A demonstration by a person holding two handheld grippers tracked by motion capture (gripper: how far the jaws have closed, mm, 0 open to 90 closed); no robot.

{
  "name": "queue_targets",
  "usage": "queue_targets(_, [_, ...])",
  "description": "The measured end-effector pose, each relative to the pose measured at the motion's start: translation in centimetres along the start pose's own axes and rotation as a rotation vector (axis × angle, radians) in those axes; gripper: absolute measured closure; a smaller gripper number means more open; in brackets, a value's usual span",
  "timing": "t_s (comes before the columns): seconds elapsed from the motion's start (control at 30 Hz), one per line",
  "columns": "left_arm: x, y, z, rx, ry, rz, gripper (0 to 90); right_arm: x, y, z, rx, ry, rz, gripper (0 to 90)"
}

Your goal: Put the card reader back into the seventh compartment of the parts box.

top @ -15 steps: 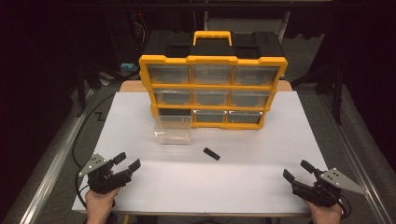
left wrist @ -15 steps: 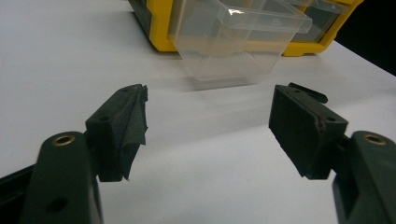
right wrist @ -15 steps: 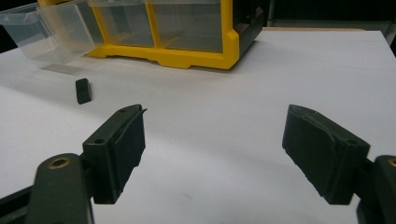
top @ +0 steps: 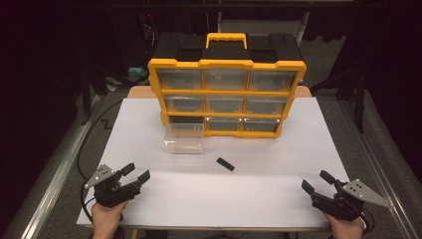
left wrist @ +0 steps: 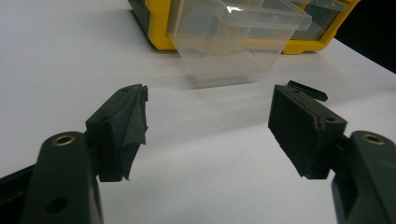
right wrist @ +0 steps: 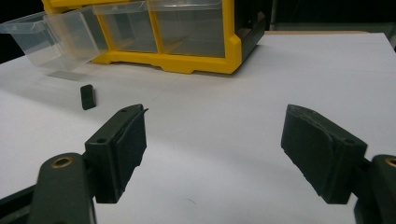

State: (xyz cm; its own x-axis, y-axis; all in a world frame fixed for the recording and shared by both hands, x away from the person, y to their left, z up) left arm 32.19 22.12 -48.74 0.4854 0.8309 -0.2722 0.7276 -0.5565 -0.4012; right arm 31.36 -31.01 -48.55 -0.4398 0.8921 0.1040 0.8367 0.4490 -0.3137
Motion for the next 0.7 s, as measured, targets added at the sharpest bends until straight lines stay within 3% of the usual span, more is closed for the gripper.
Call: queue_targets(0.7, [-0.06,0.11,0.04,0.004,0.004,0.002,29.1,0.4,0.34,-0.35,-0.009,0.001,-0.02,23.9])
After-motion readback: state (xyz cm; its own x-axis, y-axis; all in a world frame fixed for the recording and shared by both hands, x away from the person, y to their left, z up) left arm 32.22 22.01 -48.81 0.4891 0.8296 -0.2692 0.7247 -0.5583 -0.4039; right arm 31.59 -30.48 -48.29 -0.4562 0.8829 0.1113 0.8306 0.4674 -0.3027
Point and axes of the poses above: each handheld gripper's, and its own axes: y roughly forward along the jaws, z roughly out of its underside, x roughly to its left, the point moved 8 cm from there along y, roughly forward along the jaws
